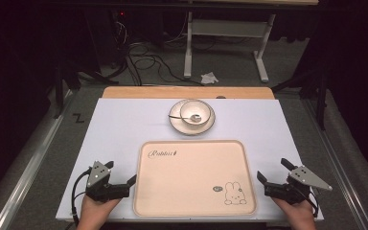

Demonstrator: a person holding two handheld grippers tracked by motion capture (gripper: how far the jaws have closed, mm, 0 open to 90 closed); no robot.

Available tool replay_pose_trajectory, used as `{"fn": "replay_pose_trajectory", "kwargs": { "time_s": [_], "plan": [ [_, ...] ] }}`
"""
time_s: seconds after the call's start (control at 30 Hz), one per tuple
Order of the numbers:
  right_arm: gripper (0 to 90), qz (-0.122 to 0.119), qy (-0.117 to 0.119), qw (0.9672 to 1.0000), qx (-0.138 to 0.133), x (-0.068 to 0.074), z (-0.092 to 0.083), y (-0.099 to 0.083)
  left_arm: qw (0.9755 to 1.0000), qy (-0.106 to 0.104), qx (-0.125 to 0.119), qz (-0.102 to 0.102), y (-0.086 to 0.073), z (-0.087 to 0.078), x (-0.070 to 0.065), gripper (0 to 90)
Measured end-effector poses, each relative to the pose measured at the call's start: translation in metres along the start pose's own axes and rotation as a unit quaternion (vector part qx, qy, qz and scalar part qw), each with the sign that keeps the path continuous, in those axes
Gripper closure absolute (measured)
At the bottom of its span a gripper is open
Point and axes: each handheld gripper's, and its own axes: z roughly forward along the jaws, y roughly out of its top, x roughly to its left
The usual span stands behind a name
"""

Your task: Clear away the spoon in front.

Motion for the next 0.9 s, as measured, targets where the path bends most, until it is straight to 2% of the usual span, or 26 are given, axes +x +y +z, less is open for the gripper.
{"fn": "replay_pose_trajectory", "kwargs": {
  "time_s": [0.37,0.5,0.77,0.9],
  "plan": [
    [0.5,-0.007,0.003,1.0000,0.000,0.002,0.000,0.001,1.0000,-0.008,-0.001,-0.004,0.005,0.003,-0.005,2.6],
    [0.5,-0.005,0.002,1.0000,0.001,0.002,0.001,0.000,0.9998,-0.017,-0.002,-0.012,0.010,0.006,-0.009,2.6],
    [0.5,-0.007,0.004,1.0000,-0.001,0.003,0.000,0.001,0.9998,-0.014,-0.015,-0.006,0.021,0.005,-0.017,2.6],
    [0.5,-0.009,0.005,0.9999,-0.001,0.003,0.001,0.001,0.9999,-0.011,-0.010,0.002,0.026,0.006,-0.019,2.6]
  ]
}}
